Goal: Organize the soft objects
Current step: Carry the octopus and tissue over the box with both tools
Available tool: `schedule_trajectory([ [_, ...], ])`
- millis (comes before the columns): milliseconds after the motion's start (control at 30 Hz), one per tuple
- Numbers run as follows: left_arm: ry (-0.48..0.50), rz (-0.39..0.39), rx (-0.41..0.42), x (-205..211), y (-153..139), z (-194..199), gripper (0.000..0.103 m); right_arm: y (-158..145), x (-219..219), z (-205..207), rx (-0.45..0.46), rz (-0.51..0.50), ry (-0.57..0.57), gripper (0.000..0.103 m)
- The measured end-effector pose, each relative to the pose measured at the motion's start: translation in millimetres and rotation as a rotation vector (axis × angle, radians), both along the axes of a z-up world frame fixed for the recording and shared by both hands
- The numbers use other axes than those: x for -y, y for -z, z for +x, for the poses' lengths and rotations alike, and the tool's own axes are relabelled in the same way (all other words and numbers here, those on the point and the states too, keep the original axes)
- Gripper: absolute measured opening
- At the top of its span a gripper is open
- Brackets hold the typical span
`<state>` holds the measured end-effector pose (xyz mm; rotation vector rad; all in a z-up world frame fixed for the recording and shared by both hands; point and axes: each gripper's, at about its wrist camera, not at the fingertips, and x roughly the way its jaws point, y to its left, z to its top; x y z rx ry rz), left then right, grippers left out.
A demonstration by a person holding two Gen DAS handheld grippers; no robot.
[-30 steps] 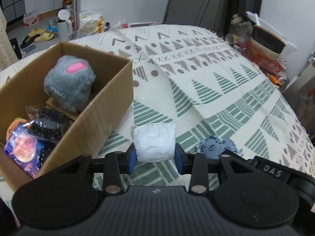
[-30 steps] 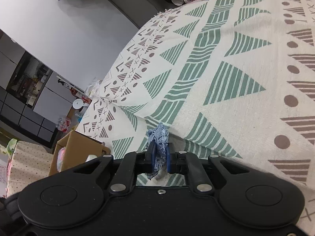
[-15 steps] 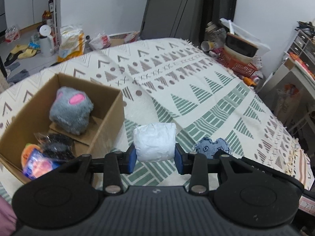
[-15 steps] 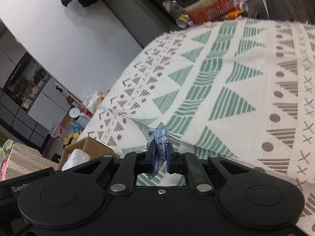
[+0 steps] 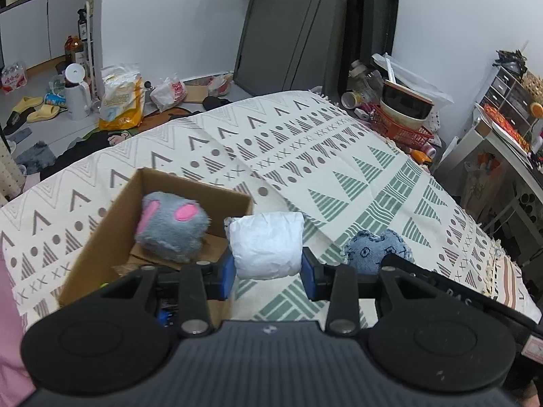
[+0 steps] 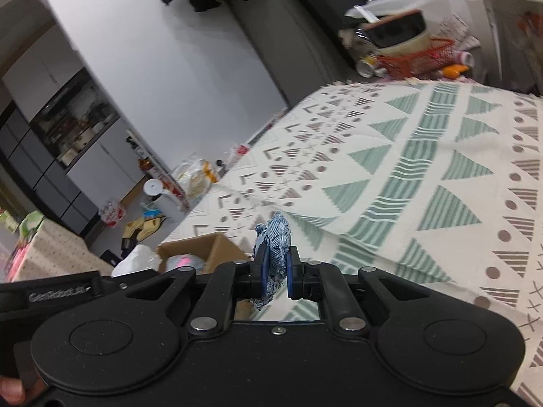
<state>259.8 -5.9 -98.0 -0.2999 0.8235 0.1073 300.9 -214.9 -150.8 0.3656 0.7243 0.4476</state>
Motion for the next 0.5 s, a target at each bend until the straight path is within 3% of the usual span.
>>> schedule_trajectory([
  [500,-0.05,-0.049,-0.01,-47,10,-3,0.038,-14,-44,-16,0.058,-0.015,-0.046,0.01],
])
